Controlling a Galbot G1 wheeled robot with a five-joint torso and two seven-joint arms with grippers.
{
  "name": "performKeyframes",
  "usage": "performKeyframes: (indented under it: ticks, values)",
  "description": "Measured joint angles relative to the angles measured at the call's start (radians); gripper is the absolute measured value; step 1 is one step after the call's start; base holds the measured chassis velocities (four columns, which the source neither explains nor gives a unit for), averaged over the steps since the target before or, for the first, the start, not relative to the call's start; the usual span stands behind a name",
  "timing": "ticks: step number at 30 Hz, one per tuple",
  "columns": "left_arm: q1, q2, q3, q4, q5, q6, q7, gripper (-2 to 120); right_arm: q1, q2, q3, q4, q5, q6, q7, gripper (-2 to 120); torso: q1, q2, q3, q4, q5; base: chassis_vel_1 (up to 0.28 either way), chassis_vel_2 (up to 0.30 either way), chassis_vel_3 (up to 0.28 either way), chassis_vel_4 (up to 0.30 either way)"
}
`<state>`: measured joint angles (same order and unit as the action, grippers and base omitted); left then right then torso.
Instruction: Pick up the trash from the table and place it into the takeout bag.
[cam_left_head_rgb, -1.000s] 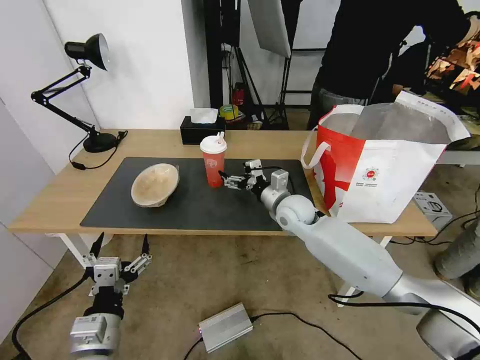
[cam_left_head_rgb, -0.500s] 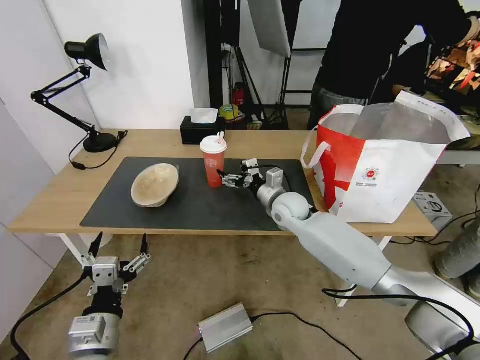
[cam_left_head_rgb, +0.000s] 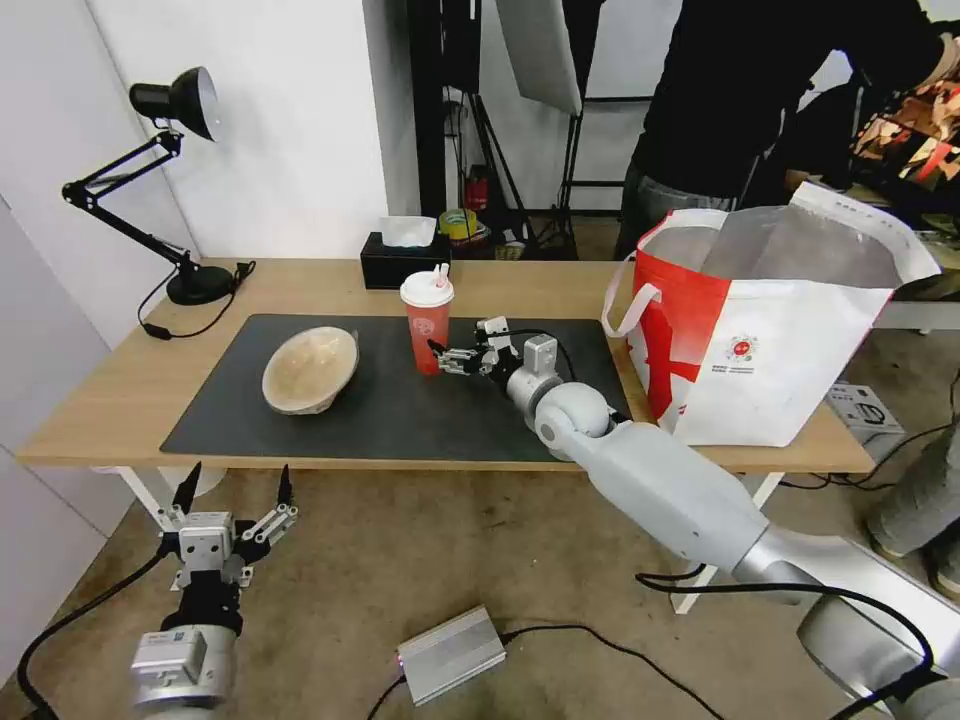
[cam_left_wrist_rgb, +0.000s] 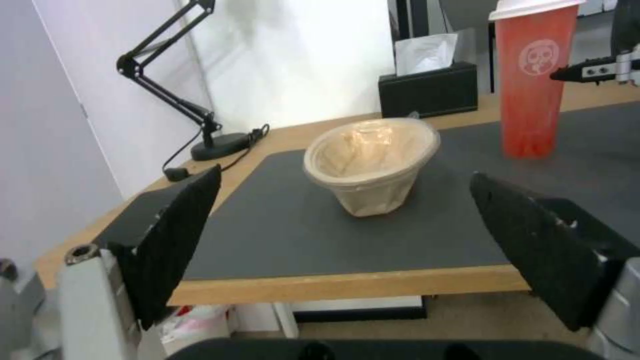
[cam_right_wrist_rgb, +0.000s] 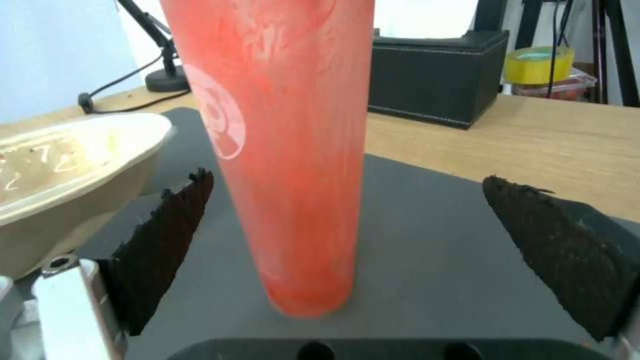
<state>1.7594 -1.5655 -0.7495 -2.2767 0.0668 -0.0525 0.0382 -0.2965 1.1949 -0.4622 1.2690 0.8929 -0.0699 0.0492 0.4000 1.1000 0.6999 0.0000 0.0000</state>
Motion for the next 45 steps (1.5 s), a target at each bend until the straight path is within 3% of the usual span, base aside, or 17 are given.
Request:
performKeyframes:
  ticks: [45]
  values:
    - [0.002, 0.000, -0.009, 0.002, -0.003, -0.015, 0.000, 100, 0.038, 0.088, -0.011, -0.132, -0.023, 0.023, -0.040, 100, 0.000, 0.000, 0.000, -0.0001, 0.0000, 0.000, 0.000, 0.000, 0.000]
